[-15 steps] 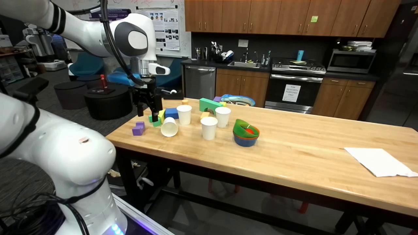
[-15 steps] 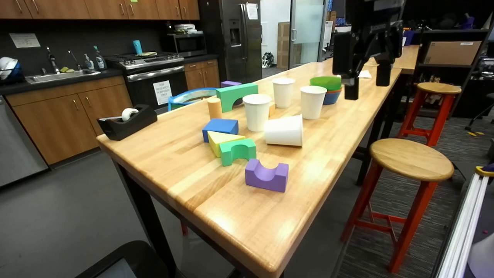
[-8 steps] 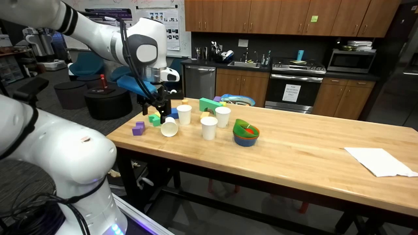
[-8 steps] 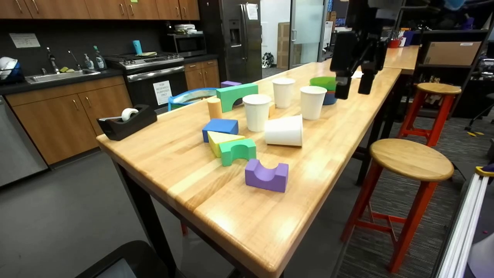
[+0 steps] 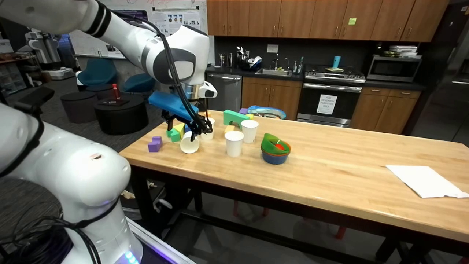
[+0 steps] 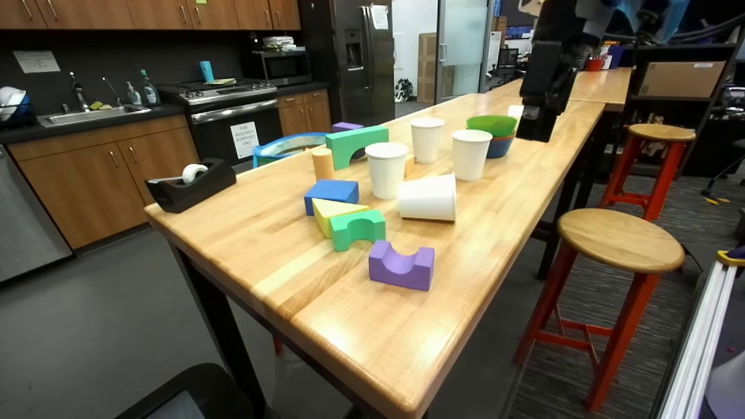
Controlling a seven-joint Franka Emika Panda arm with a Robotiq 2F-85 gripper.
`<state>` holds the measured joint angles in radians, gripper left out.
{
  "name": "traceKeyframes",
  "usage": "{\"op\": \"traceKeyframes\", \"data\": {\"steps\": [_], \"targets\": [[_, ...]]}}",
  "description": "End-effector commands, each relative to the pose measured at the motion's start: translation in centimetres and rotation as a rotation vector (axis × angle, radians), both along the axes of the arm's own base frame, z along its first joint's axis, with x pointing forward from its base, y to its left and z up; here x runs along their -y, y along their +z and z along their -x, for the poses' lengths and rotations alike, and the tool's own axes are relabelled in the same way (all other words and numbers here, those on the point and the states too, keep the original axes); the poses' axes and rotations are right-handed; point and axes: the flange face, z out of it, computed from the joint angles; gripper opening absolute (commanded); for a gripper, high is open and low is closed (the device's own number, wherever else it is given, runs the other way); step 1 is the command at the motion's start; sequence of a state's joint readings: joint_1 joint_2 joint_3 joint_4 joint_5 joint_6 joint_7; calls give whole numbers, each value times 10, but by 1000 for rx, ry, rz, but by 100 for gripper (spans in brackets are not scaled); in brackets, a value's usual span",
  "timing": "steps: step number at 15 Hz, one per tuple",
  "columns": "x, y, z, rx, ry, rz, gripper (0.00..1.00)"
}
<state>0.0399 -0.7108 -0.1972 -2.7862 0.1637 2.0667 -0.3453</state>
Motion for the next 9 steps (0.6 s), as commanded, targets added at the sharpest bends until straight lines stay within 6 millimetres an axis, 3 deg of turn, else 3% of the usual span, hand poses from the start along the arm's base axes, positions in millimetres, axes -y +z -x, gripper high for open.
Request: {"op": "traceKeyframes", "data": {"steps": [1,4,9], "targets": [[0,1,0,-1,0,1,100],[-2,1,0,-1,4,4,100],[-17,-6,-15,53,-21,-170,100]]}}
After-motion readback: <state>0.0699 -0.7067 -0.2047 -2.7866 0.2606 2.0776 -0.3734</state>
